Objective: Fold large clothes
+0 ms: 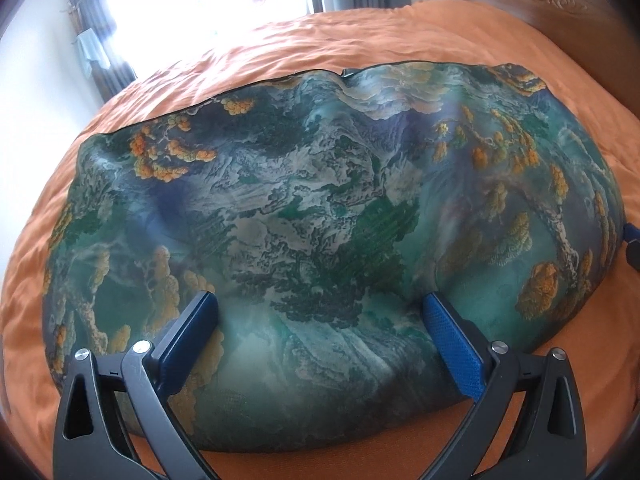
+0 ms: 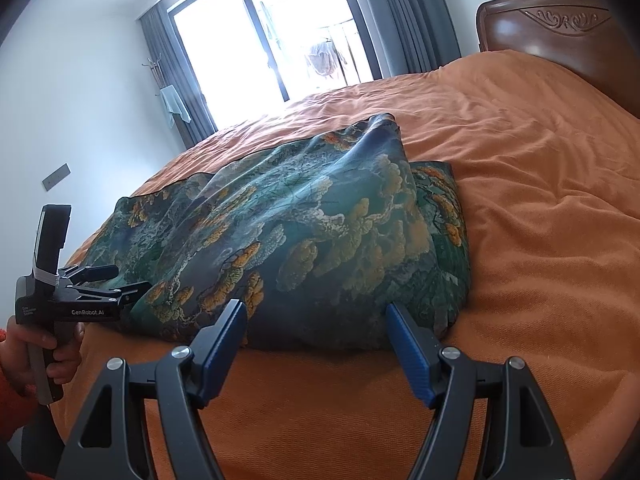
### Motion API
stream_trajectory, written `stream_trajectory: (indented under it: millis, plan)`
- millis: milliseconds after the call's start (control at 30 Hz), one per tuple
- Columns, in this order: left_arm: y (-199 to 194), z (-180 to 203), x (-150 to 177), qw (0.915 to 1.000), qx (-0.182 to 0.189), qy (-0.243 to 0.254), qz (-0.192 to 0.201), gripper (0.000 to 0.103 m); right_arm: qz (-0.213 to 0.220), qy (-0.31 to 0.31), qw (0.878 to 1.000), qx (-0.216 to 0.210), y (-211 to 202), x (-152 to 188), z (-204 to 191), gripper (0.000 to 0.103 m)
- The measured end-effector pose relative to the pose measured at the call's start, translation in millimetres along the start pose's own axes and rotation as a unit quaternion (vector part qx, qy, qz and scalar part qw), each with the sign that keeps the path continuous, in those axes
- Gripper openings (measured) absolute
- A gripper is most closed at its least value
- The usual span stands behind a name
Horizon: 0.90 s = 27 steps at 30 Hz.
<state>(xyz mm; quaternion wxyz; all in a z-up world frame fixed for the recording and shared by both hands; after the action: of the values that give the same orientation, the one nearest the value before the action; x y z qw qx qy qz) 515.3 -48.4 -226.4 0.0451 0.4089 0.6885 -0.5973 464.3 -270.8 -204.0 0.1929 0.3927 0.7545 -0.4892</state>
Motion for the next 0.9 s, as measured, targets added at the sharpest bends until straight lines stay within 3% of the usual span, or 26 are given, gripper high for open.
stream_trajectory:
  millis: [233, 400, 500, 600, 700, 800, 833, 867, 900]
  plan:
    - [-22.6, 13.6, 22.1, 0.9997, 0.023, 0.007, 0.002, 0.101, 0.019, 0.032, 0.999, 0.019, -12.1, -9.7, 16.0, 0.075]
    - [-47.2, 34.2, 22.0, 0.9971, 0.071, 0.020, 0.018, 0.101, 0.039, 0.128, 0.990, 0.037, -23.2, -24.1, 56.9, 0.084]
    - [-59.5, 52.6, 8.9, 0.9915, 0.116, 0.021, 0.055, 0.101, 0.016, 0.194, 0.981, 0.025, -12.8, -28.2, 77.1, 0.084]
    - [-53.5, 80.0, -4.9, 0.9869, 0.132, 0.054, 0.075, 0.101, -0.021, 0.244, 0.969, -0.007, 4.8, -29.3, 83.7, 0.085]
    - [-28.3, 105.4, -6.4, 0.9840, 0.150, 0.083, 0.048, 0.102, -0.047, 0.252, 0.966, -0.019, 25.6, -33.5, 81.9, 0.087]
    - [-15.1, 115.4, -2.6, 0.9851, 0.127, 0.112, 0.032, 0.102, -0.064, 0.270, 0.960, -0.025, 46.2, -36.1, 84.6, 0.088]
    - [-18.1, 116.5, -2.1, 0.9846, 0.128, 0.115, 0.032, 0.102, -0.066, 0.276, 0.958, -0.035, 49.7, -37.4, 83.7, 0.076]
    - [-22.8, 115.6, -2.5, 0.9839, 0.134, 0.114, 0.031, 0.102, -0.063, 0.269, 0.960, -0.039, 49.7, -39.8, 81.3, 0.050]
    - [-29.4, 114.1, -3.9, 0.9830, 0.145, 0.109, 0.030, 0.101, -0.055, 0.252, 0.965, -0.043, 45.1, -43.4, 75.8, 0.042]
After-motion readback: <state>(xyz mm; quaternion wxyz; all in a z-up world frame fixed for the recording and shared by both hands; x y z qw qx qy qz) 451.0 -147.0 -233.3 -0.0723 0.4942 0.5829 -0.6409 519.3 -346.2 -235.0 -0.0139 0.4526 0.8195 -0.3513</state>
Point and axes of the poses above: each gripper's, at about its wrist camera, not at the fingertips, and y roughly the way its jaws point, z to its right, x to its underside, the point moved 8 cm from there along y, roughly the way its jaws point, and after that the axes turned 15 degrees about y, right-handed, at the moved point
